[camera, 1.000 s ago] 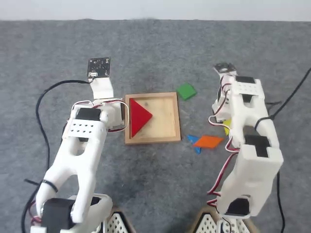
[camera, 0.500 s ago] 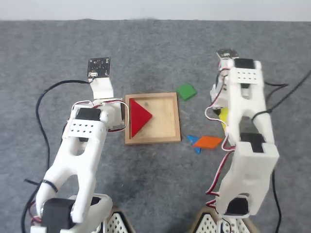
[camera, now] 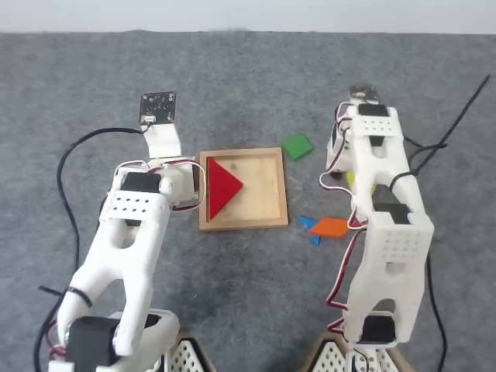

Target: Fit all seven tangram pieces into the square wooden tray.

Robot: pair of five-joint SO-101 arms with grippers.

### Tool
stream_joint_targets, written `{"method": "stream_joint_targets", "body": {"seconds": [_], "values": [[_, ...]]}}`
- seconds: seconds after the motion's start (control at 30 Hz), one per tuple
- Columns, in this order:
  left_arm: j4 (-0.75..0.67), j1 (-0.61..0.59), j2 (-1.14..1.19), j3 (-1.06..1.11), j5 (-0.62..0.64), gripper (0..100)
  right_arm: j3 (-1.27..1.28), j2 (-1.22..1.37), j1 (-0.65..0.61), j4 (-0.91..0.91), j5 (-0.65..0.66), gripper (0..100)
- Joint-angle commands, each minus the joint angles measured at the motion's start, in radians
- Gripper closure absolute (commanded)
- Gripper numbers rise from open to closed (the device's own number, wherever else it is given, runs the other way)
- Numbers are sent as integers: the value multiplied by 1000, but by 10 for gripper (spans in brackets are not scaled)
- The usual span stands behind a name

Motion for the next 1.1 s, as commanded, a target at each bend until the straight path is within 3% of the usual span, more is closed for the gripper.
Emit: {"method": "stream_joint_targets", "body": {"seconds": [0.0, 0.23, 0.47, 1.07], "values": [[5, -5, -17, -59, -12, 985, -91, -4, 13, -25, -23, 592], [5, -5, -17, -59, -12, 985, -98, 25, 25, -27, -218, 593], [5, -5, -17, -59, -12, 985, -153, 153, 47, -30, -305, 593], [5, -5, -17, -59, -12, 985, -161, 166, 58, 108, -252, 608]]}}
